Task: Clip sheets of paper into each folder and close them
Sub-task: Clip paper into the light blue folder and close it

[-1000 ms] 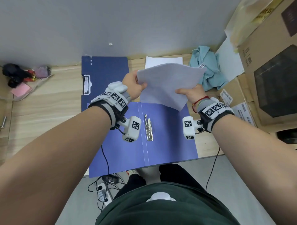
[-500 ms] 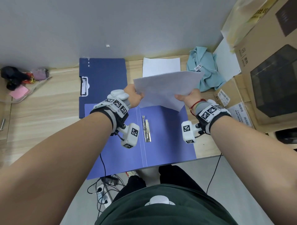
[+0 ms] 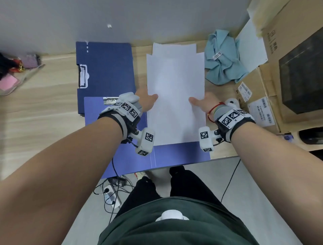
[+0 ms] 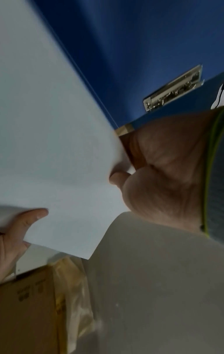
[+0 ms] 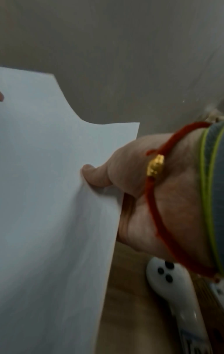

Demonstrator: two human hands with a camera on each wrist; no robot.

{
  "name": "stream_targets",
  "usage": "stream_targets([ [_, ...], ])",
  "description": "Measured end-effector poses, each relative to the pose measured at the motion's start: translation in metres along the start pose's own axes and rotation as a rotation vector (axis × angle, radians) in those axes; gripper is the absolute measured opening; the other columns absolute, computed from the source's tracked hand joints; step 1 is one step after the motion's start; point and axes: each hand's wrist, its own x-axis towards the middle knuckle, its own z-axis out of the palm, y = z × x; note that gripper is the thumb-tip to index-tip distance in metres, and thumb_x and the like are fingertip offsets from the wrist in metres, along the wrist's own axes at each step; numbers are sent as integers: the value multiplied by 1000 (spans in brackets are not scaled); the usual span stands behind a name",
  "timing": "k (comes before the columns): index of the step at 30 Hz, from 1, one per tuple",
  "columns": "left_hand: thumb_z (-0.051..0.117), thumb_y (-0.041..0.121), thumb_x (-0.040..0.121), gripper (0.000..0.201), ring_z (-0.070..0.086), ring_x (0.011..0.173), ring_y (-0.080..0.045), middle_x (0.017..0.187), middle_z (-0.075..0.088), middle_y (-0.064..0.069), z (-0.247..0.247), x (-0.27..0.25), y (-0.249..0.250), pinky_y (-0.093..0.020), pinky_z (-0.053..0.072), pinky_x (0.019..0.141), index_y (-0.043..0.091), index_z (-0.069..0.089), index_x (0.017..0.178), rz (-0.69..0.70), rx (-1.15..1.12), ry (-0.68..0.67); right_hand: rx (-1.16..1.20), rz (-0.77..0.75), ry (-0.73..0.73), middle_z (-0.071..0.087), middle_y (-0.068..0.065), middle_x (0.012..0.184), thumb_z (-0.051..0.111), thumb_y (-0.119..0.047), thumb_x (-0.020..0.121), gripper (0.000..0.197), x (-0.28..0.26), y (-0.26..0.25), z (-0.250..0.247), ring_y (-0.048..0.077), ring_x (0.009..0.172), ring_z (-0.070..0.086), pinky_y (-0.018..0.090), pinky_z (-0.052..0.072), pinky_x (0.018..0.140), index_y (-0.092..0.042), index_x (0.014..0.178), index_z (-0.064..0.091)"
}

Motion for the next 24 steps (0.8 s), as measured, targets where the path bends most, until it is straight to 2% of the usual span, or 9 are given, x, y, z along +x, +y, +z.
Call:
stream_targets([
  [2, 62, 23, 92, 35, 66, 93, -32, 107, 68, -13, 7, 0, -14, -43, 58, 83, 0, 59, 118, -17, -28, -26, -39, 100, 4, 59, 11, 129, 68, -51, 83, 73, -1, 15, 3, 29, 113, 58, 38, 46, 96, -2, 135, 49],
  [5, 62, 2, 92, 13, 63, 61, -16, 81, 63, -8, 16, 1, -34, -20, 57, 50, 2, 60, 105, -120, -182, -102, -150, 191, -9, 46, 15, 145, 62, -50, 89, 80, -7, 41, 8, 32, 130, 47, 37, 38, 102, -1, 146, 34],
  [7, 61, -3, 91, 12, 61, 49, -11, 79, 64, -11, 21, 3, -46, -20, 54, 50, 5, 62, 99, -189, -203, -114, -217, 227, -1, 44, 15, 147, 58, -48, 92, 78, -10, 57, 8, 32, 132, 46, 32, 37, 95, 0, 147, 32],
  [9, 63, -2, 89, 11, 60, 47, -12, 78, 66, -12, 25, 7, -59, -23, 54, 54, 7, 63, 96, -210, -153, -105, -243, 270, -6, 46, 16, 145, 57, -48, 93, 77, -12, 71, 11, 32, 130, 47, 30, 35, 88, 1, 147, 32],
  [11, 64, -2, 86, 14, 57, 49, -12, 76, 65, -11, 30, 10, -67, -20, 51, 46, 12, 62, 86, -232, -128, -72, -224, 295, -26, 45, 16, 146, 59, -48, 92, 79, -11, 82, 16, 33, 132, 46, 33, 37, 93, 1, 147, 32],
  [13, 64, 0, 85, 16, 52, 45, -10, 65, 61, -5, 31, 15, -72, -17, 45, 42, 15, 64, 88, -245, -70, -12, -209, 303, -43, 45, 16, 147, 62, -51, 88, 82, -8, 89, 19, 32, 132, 46, 37, 38, 100, 0, 146, 35],
  [15, 67, 5, 84, 21, 57, 55, -15, 72, 65, -5, 32, 18, -75, -22, 49, 54, 15, 66, 102, -252, -32, -25, -212, 300, -52, 48, 15, 145, 64, -53, 86, 82, -7, 92, 22, 32, 129, 50, 40, 42, 100, -1, 144, 39],
  [19, 72, 12, 87, 38, 60, 88, -22, 109, 67, -9, 35, 23, -80, -32, 53, 90, 9, 60, 123, -238, -5, -93, -195, 279, -59, 55, 13, 137, 67, -56, 82, 81, -2, 90, 28, 31, 121, 56, 40, 46, 98, -3, 139, 46],
  [24, 72, 16, 88, 49, 63, 113, -26, 126, 65, -9, 39, 23, -81, -35, 50, 101, 9, 55, 133, -226, 49, -133, -218, 283, -68, 50, 16, 142, 64, -51, 87, 80, 1, 83, 36, 33, 127, 51, 40, 43, 101, 1, 142, 41],
])
